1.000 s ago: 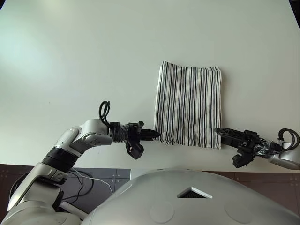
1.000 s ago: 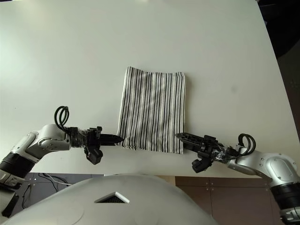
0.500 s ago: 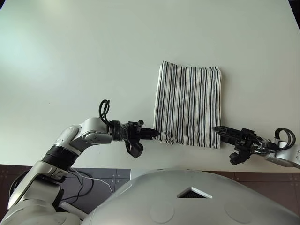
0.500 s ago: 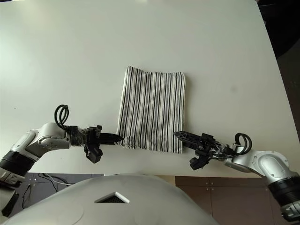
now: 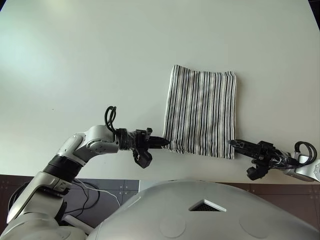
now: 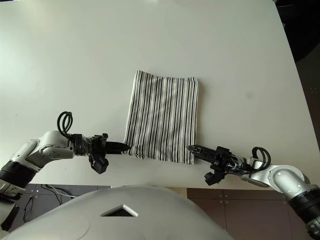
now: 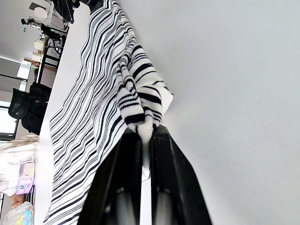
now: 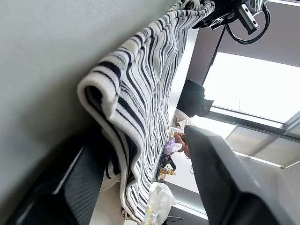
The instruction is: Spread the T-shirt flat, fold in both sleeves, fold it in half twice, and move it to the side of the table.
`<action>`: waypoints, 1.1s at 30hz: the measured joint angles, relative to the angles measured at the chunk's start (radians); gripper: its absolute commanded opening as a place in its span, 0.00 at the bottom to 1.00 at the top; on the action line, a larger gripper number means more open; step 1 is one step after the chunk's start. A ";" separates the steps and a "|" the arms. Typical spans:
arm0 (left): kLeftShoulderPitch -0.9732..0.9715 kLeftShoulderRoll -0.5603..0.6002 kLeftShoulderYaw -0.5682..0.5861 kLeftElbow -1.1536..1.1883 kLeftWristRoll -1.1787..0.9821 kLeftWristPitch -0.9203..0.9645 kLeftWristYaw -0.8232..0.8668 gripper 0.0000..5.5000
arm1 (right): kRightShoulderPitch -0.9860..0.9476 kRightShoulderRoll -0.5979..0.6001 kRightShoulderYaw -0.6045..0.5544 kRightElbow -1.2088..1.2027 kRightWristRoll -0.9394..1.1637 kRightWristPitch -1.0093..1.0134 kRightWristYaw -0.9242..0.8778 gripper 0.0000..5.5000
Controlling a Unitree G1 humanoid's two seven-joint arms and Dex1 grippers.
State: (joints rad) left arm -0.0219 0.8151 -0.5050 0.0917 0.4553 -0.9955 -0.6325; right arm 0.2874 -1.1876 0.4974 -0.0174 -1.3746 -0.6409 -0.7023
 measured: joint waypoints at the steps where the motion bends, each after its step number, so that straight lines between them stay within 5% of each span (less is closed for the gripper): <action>1: -0.002 0.001 0.000 0.003 0.000 -0.002 -0.002 0.02 | -0.004 -0.001 0.006 0.000 0.000 0.004 -0.001 0.53; 6: -0.014 0.009 -0.001 0.017 -0.001 -0.013 -0.011 0.02 | -0.041 -0.002 0.047 -0.010 -0.010 0.015 0.000 0.53; 11: -0.017 0.009 -0.001 0.020 -0.001 -0.016 -0.011 0.02 | -0.059 -0.002 0.077 -0.010 -0.013 0.014 0.025 0.32; 25: -0.017 0.011 -0.001 0.006 -0.043 0.001 -0.029 0.02 | -0.115 -0.040 0.043 -0.029 0.245 -0.175 0.333 0.02; 33: 0.054 0.078 0.030 -0.142 -0.212 0.065 -0.060 0.02 | 0.017 -0.094 -0.027 -0.111 0.363 -0.228 0.464 0.02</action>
State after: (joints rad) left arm 0.0317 0.8932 -0.4751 -0.0502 0.2429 -0.9303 -0.6922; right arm 0.3045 -1.2814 0.4701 -0.1284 -1.0115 -0.8687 -0.2379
